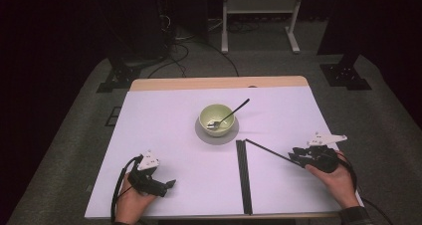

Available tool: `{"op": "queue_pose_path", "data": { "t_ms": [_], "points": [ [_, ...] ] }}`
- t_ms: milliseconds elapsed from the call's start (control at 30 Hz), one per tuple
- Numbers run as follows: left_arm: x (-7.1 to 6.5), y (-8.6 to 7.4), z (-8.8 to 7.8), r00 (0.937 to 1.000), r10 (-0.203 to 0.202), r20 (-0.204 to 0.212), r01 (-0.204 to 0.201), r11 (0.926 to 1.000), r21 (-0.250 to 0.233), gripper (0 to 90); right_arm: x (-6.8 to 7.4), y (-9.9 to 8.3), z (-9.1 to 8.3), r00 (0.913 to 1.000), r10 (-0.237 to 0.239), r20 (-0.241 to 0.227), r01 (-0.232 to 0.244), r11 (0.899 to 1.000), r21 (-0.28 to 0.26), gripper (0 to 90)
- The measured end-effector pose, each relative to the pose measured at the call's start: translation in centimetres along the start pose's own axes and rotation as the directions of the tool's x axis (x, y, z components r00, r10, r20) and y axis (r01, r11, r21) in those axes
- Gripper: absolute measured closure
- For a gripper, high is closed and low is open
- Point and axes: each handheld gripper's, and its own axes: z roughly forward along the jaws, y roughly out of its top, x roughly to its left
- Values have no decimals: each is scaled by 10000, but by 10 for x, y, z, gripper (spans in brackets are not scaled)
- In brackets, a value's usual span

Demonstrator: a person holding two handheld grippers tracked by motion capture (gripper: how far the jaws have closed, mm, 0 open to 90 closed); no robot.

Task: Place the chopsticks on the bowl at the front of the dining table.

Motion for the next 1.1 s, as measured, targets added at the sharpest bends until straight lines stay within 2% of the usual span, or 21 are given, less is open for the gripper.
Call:
{"op": "queue_pose_path", "data": {
  "t_ms": [467, 667, 1100],
  "points": [
    [0, 0, 0, 10000, 3, 0, -3, 10000, 1, 0, 2, 11, 12, 9995, -123, -286, 126, 9999, 88, 759],
    [0, 0, 0, 10000, 3, -2, -3, 10000, -1, 0, 3, 15, 19, 9980, -172, -614, 185, 9996, 207, 785],
    [0, 0, 0, 10000, 0, 0, 0, 10000, 0, 0, 4, 21, 36, 9955, -215, -927, 270, 9979, 585, 787]
  ]
}}
